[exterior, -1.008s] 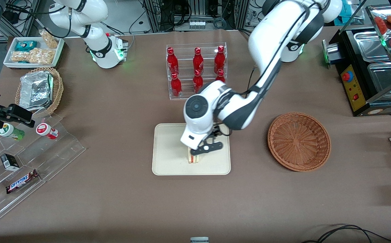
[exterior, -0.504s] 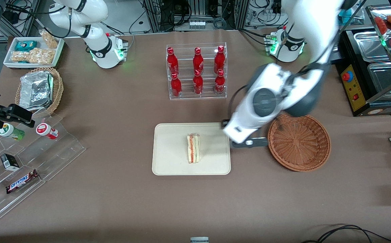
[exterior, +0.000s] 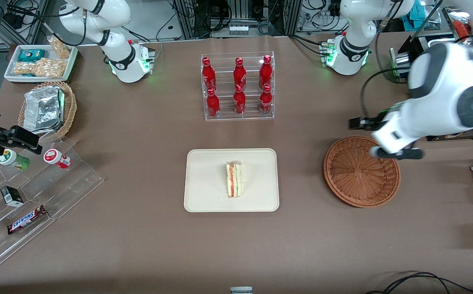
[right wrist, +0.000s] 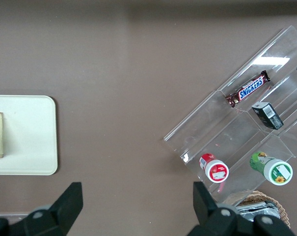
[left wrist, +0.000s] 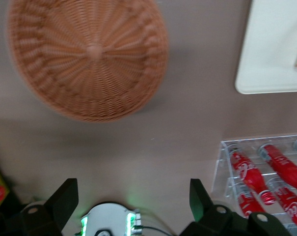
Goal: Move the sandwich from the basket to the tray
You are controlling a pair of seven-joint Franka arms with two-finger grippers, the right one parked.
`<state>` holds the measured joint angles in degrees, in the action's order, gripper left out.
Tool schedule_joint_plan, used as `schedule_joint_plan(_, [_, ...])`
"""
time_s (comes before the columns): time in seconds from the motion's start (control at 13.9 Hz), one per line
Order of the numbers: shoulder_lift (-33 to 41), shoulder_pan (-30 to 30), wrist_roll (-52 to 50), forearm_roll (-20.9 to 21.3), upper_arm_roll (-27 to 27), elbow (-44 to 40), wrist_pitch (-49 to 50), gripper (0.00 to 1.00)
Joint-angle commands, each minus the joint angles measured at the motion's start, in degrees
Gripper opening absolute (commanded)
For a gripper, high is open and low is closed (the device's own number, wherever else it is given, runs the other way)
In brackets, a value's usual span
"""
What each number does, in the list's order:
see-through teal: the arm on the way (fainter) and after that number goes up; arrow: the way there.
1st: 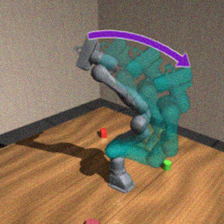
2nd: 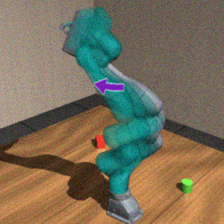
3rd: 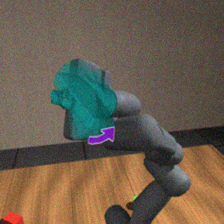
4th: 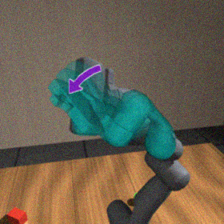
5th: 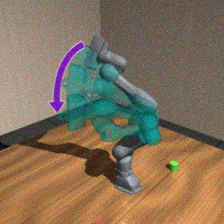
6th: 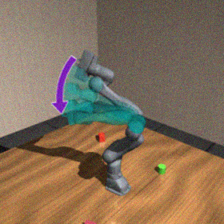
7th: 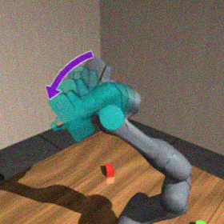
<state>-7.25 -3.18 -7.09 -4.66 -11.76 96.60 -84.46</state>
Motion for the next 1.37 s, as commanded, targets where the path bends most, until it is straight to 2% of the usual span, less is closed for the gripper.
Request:
schedule_joint_plan(0.0, [6.18,-1.13,0.23,5.69,-0.63,5.07,1.14,1.0])
schedule_joint_plan(0.29, [12.16,-5.52,0.58,6.59,-0.63,5.71,3.95,1.0])
schedule_joint_plan(0.43, [13.75,-5.61,0.67,6.68,-0.63,4.14,5.44,1.0])
schedule_joint_plan(0.79, [12.27,-5.61,0.49,6.77,-0.72,-7.02,12.13,1.0])
schedule_joint_plan(1.08, [12.26,-5.44,0.58,10.11,-0.89,-10.2,14.14,1.0])
schedule_joint_plan(1.3, [11.21,-5.61,0.67,9.58,-0.72,-11.17,14.15,1.0])
